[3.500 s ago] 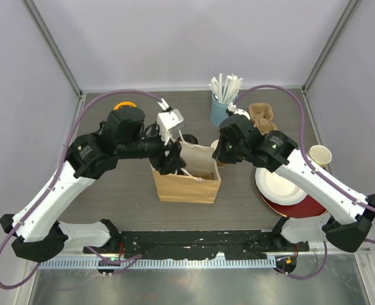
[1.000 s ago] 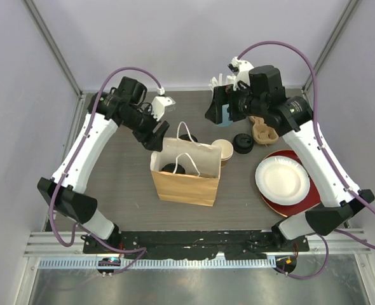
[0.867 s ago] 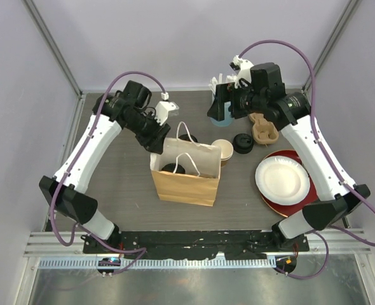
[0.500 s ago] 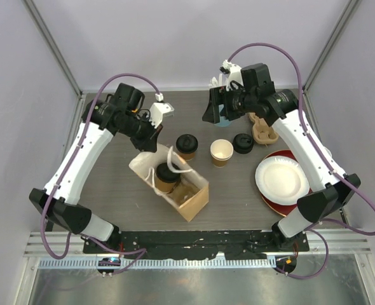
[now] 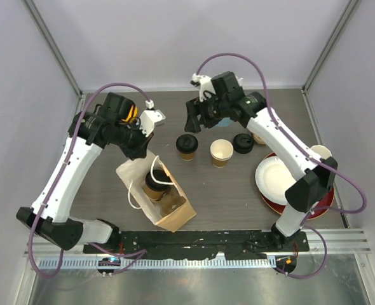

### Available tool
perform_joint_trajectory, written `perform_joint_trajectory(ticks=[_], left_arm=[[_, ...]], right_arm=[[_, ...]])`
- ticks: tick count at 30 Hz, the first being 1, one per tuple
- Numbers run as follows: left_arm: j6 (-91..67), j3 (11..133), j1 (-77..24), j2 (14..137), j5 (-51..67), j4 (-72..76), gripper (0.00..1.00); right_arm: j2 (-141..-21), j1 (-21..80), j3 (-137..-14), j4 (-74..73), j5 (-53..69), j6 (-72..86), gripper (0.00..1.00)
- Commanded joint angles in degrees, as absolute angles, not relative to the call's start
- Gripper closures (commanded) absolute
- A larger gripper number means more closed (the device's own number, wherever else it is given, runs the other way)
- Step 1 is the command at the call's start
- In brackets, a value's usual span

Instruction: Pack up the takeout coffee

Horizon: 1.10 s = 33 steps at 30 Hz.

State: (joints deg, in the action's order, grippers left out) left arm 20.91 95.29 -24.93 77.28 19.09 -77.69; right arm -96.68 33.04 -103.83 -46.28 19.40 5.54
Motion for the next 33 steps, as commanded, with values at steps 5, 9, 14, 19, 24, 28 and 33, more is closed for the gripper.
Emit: perform_joint_trajectory(ticks=[5, 9, 14, 19, 24, 28, 33], left_arm=[[19.7, 92.5, -24.3, 72.9, 15.8, -87.8, 1.0], [19.7, 92.4, -24.3, 72.0, 15.5, -88.1, 1.0], [19.8, 89.7, -24.1, 69.9, 15.1, -88.2, 1.0], [19.8, 89.6, -24.1, 69.3, 15.2, -88.7, 1.0], [19.8, 89.3, -24.0, 68.6, 15.1, -88.9, 1.0], [20.3, 89.3, -24.0, 68.6, 14.9, -89.1, 1.0], [20.4, 90.5, -24.0, 69.4, 15.2, -89.0, 1.0]], right_arm=[[-102.5, 39.9, -107.0, -44.3, 15.2, -4.1, 0.31], [-106.1, 40.4, -108.6, -46.0, 13.5, -7.9, 0.4], [-108.7, 42.3, -108.2, -46.6, 12.0, -15.9, 0.41], [-110.7, 42.9, -107.7, -47.5, 11.3, -19.3, 0.44], [-112.7, 43.8, -107.8, -47.3, 9.4, -21.9, 0.46], [-113.9, 45.3, -107.3, -47.5, 7.7, -23.5, 0.48], [-114.5, 46.2, -106.3, -47.4, 5.6, -24.9, 0.52]])
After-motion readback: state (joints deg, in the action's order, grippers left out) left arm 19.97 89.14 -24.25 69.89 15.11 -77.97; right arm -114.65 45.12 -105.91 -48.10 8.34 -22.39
